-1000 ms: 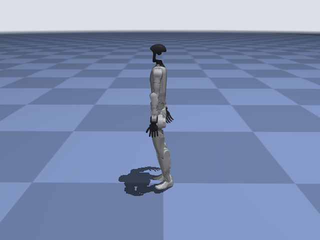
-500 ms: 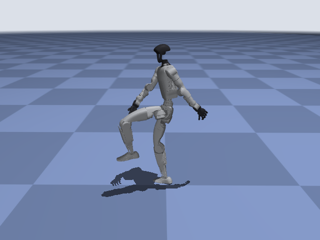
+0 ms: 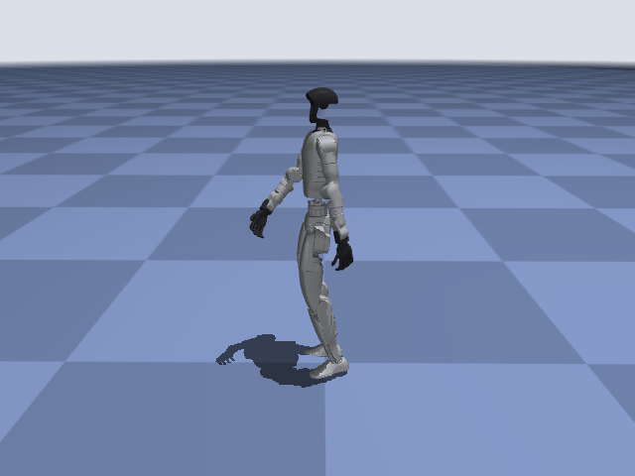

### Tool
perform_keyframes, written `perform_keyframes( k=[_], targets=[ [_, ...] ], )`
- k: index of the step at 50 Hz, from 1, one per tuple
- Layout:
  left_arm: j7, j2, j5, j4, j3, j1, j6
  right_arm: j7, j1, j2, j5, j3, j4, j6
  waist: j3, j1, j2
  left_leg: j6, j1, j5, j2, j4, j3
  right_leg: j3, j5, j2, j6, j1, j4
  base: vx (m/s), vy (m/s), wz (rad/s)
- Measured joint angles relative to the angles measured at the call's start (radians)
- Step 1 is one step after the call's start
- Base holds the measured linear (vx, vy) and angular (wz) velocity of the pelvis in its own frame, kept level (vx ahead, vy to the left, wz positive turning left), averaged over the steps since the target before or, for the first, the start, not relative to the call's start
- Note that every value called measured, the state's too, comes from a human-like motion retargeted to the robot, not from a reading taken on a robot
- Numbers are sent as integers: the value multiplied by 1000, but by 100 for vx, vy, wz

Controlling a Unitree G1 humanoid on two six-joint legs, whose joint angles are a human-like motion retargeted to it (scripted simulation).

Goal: In place motions

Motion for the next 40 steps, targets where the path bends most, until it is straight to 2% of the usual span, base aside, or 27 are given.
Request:
perform_keyframes(
  k=[2,3,5,7,9,11,13,15,17,20,22,24,27,30,32,35,38,40],
  targets=[
    [5,-1,-7,0,-8,-17,-6,7,52,-15,17,-2,-3,7,-37,-62,33,5,26,-39,-2,-110,29,-44,0,20,10,-7,-9,16,26,95],
    [10,-2,-13,5,-15,-30,-8,11,76,-26,29,-2,-8,11,-55,-96,53,-22,17,-28,5,-145,5,-75,0,28,14,-15,-12,11,30,102],
    [26,1,-26,21,-41,-69,-4,15,120,-45,49,-4,-22,16,-69,-145,69,-37,-9,-13,6,-176,-31,-125,-2,22,23,-29,-8,-2,22,77],
    [34,18,-18,34,-89,-123,-3,16,162,-65,58,-13,-45,11,-34,-164,62,-20,5,-23,11,-189,41,-150,-13,8,23,-37,32,-12,15,37],
    [36,41,-3,50,-164,-180,-9,9,209,-92,60,-23,-56,2,14,-154,50,-10,15,-36,6,-176,-5,-147,-10,-4,6,-51,107,-3,14,-4],
    [44,57,-3,72,-258,-233,-23,-8,263,-109,23,-55,-42,2,49,-137,42,3,9,-42,8,-146,-62,-144,44,-25,-26,-88,221,6,14,-18],
    [66,55,-31,80,-332,-288,-28,-24,320,-120,-24,-94,-16,33,79,-138,46,12,4,-55,29,-115,-69,-150,160,-65,-69,-166,400,-3,15,3],
    [74,30,-71,80,-345,-348,-37,-29,385,-131,-50,-124,7,30,110,-137,46,20,-4,-71,46,-81,-47,-135,312,-117,-136,-266,604,-8,14,-3],
    [60,-12,-143,36,-375,-439,-55,-54,469,-159,-91,-146,49,-3,171,-201,69,35,-1,-80,56,-44,-76,-102,342,-175,-214,-390,869,-2,32,36],
    [99,-38,-155,-102,-384,-630,-71,-104,571,-233,-169,-140,182,15,258,-306,74,85,29,-84,11,-35,-81,-47,239,-366,-263,-617,1269,-12,42,51],
    [130,-36,-110,-192,-373,-779,-98,-141,610,-275,-202,-146,309,64,330,-402,79,118,44,-77,2,-26,-120,37,204,-412,-261,-797,1444,-25,28,123],
    [149,-13,-92,-278,-398,-904,-125,-151,670,-313,-243,-182,394,130,398,-506,120,134,47,-84,54,0,-152,54,177,-430,-251,-945,1541,-14,19,157],
    [200,44,-93,-373,-406,-1051,-146,-144,786,-375,-243,-217,413,222,464,-635,175,162,24,-102,119,35,-161,25,124,-428,-253,-1131,1585,0,15,82],
    [223,67,-118,-414,-382,-1155,-151,-142,888,-419,-142,-232,413,232,502,-659,192,176,14,-114,147,74,-158,-4,84,-365,-276,-1207,1538,3,6,-38],
    [234,70,-139,-438,-381,-1192,-150,-150,920,-427,-70,-245,413,227,492,-630,178,171,23,-112,127,67,-152,20,81,-338,-277,-1203,1507,2,-5,-78],
    [251,63,-132,-474,-385,-1186,-149,-191,917,-409,-17,-285,413,204,439,-571,144,146,44,-94,89,9,-101,34,127,-323,-268,-1102,1439,-2,-16,-69],
    [254,39,-120,-460,-389,-1124,-145,-173,879,-372,-17,-296,413,170,346,-537,133,117,24,-65,62,-52,-91,-49,162,-328,-240,-896,1310,-5,-18,-48],
    [232,27,-98,-459,-401,-1010,-159,-88,782,-354,-44,-283,413,122,331,-447,110,106,73,-72,47,-86,-4,-44,246,-241,-195,-732,1153,3,-1,-190]
  ],
)
